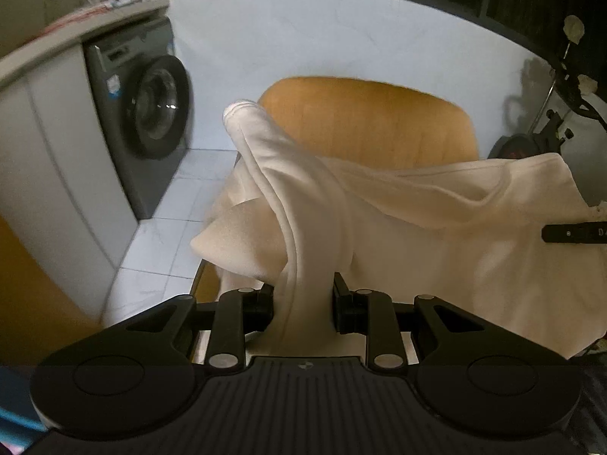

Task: Fold clothes
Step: 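Lower the sweater onto the clothes stack and open both grippers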

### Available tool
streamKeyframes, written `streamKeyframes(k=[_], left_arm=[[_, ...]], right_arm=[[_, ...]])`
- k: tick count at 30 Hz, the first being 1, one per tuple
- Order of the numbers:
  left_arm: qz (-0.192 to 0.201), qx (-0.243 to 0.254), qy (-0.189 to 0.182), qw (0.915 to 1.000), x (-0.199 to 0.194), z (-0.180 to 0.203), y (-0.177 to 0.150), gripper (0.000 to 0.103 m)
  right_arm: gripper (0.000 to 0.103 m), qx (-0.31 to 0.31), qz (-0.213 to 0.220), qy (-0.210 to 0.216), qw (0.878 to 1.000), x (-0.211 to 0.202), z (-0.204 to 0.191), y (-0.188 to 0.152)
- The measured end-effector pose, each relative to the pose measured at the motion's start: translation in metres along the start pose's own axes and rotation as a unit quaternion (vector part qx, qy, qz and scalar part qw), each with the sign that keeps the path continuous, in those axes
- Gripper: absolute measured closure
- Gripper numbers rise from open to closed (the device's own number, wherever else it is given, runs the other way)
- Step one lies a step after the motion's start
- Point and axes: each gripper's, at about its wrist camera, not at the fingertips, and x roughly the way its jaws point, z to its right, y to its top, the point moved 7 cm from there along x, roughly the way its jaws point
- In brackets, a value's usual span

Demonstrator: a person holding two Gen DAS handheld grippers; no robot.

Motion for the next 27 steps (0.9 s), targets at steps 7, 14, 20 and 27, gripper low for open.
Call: streamKeyframes(k=[7, 14, 20, 27], left_arm=[[-0.106, 0.027, -0.012, 0.9939, 0.128, -0.042, -0.031, 0.065], [-0.109, 0.042, -0.004, 0.9932, 0.13, -0.07, -0.021, 0.026], [-0.049, 0.037, 0.011, 0.9981, 0.103, -0.097, 0.026, 0.028], [-0.055, 0.08, -0.118, 0.9882, 0.092, -0.05, 0.028, 0.027]], right_arm=[[0.069, 0.022, -0.095, -0.052, 0.994, 0.139, 0.004, -0.003], [0.043, 0.077, -0.096, -0.096, 0.988, 0.153, 0.03, -0.004], [0.036, 0.05, -0.018, -0.147, 0.988, 0.094, 0.029, 0.014], [0.026, -0.033, -0.051, -0.045, 0.997, 0.119, -0.046, 0.005]])
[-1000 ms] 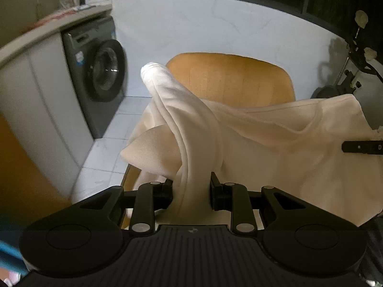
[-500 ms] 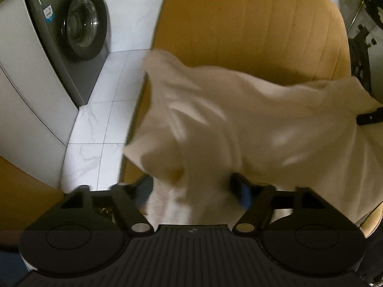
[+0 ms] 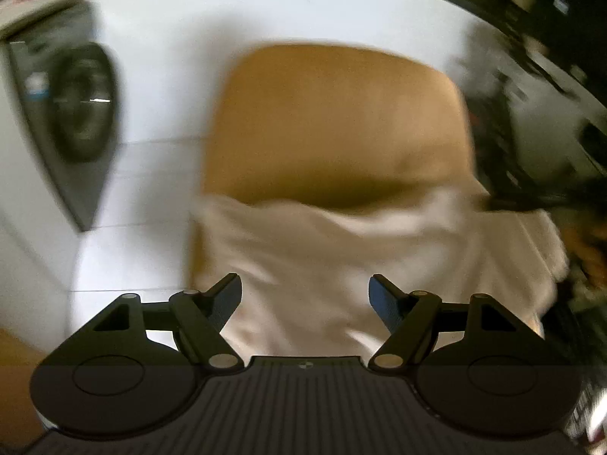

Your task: Fold clothes

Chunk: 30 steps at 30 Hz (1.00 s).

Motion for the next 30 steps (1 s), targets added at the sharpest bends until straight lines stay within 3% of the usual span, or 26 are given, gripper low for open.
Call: streamKeyframes(k=[2, 5, 8, 13, 15, 18, 21, 26, 30], left_arm=[[-0.025, 0.019, -0.017, 0.9994, 0.019, 0.013, -0.01, 0.027], [-0.063, 0.032, -0.008, 0.9975, 0.049, 0.016, -0.034, 0.027], [-0.073, 0.039, 0.018, 0.9964, 0.072, 0.009, -0.043, 0.027], [-0.071, 0.04, 0.025, 0.9963, 0.086, 0.005, -0.038, 0.024], [-0.074, 0.033, 0.023, 0.9964, 0.084, 0.003, -0.034, 0.024], [-0.071, 0.028, 0.022, 0.9968, 0.073, 0.004, -0.025, 0.024], [-0.038, 0.031, 0.031, 0.9983, 0.042, 0.01, -0.01, 0.019], [0.016, 0.016, 0.034, 0.9992, 0.012, 0.02, 0.021, 0.011], [0.039, 0.041, 0.018, 0.9983, 0.019, 0.052, 0.043, 0.01]], right_arm=[[0.026, -0.017, -0.039, 0.008, 0.999, 0.034, -0.018, -0.005], [0.028, -0.013, -0.081, -0.004, 0.997, 0.086, -0.025, -0.004], [0.029, 0.028, -0.094, -0.032, 0.995, 0.124, -0.008, 0.008], [0.029, 0.066, -0.102, -0.056, 0.991, 0.155, 0.009, 0.016], [0.028, 0.097, -0.081, -0.053, 0.991, 0.146, 0.015, 0.019], [0.016, 0.146, -0.04, -0.05, 0.987, 0.111, 0.028, 0.022], [0.002, 0.178, 0.009, -0.042, 0.983, 0.055, 0.043, 0.018], [0.001, 0.234, 0.053, -0.042, 0.97, -0.043, 0.074, -0.017], [0.001, 0.254, 0.084, -0.091, 0.959, -0.115, 0.115, -0.052]])
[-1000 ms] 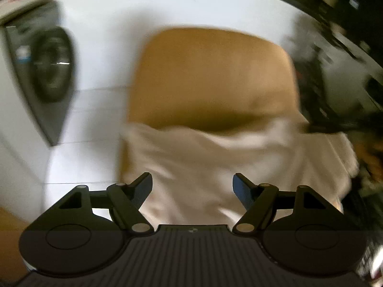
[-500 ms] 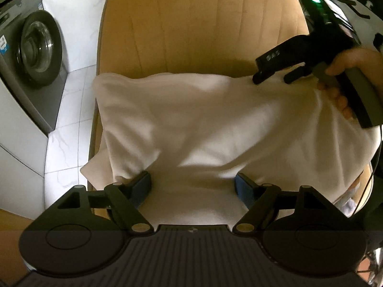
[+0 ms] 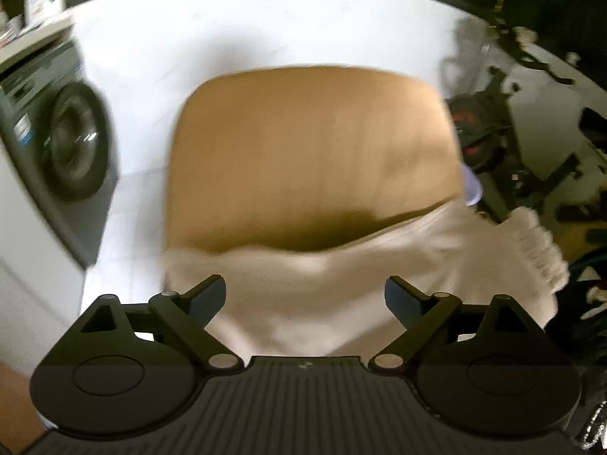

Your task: Fold clothes

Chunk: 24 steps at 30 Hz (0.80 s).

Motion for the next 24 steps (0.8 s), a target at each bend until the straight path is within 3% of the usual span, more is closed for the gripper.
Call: streamKeyframes(k=[4, 7, 10, 16, 20, 24], left_arm=[[0.0, 0.04, -0.063, 0.9972, 0.014, 0.063, 0.023, 0.01], [0.001, 0.085, -0.112, 0.99, 0.018, 0.123, 0.032, 0.01], [0.007, 0.134, -0.155, 0.9788, 0.008, 0.19, 0.03, 0.01], [0.007, 0.21, -0.233, 0.9497, -0.034, 0.3, -0.001, 0.01], [0.013, 0.254, -0.255, 0.9329, -0.069, 0.351, -0.036, 0.008], [0.025, 0.278, -0.246, 0.9282, -0.106, 0.387, -0.066, 0.008]], right_arm=[[0.001, 0.036, 0.056, -0.066, 0.996, -0.071, 0.073, -0.007], [0.001, 0.083, 0.082, -0.117, 0.986, -0.129, 0.128, -0.029], [0.001, 0.124, 0.108, -0.162, 0.973, -0.188, 0.177, -0.059], [0.001, 0.206, 0.145, -0.242, 0.937, -0.288, 0.252, -0.152], [0.001, 0.262, 0.162, -0.277, 0.91, -0.342, 0.3, -0.22], [0.001, 0.292, 0.179, -0.297, 0.891, -0.392, 0.34, -0.284]])
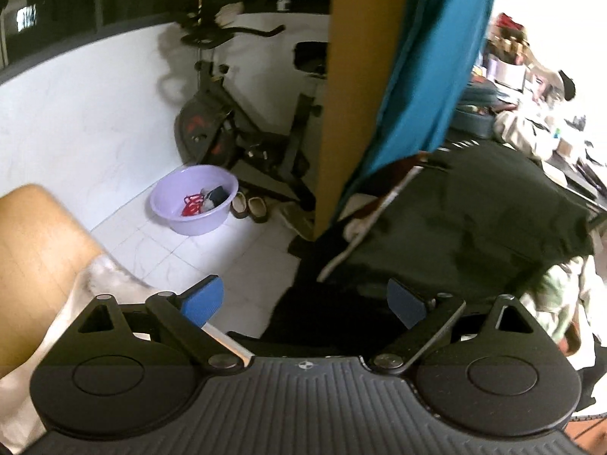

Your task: Fold clothes

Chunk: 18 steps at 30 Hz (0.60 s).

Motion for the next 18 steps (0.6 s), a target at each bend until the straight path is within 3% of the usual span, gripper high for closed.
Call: streamKeyframes(k=[7, 13, 18], left_arm=[[0.017, 0.024, 0.019, 0.9994, -0.04, 0.102, -0.008, 0.004], [0.021, 0.062, -0.004, 0.9978, -0.052, 0.19, -0.014, 0.003], [0.012, 0.096, -0.02, 0.9951, -0.04, 0.239, -0.021, 0.003]], right_arm=[[0.001, 0.026, 0.023, -0.019, 0.999, -0.066, 0.141, -0.008], [0.001, 0.048, 0.047, -0.068, 0.995, -0.121, 0.251, -0.005], [0.001, 0.075, 0.061, -0.089, 0.991, -0.148, 0.31, -0.008]])
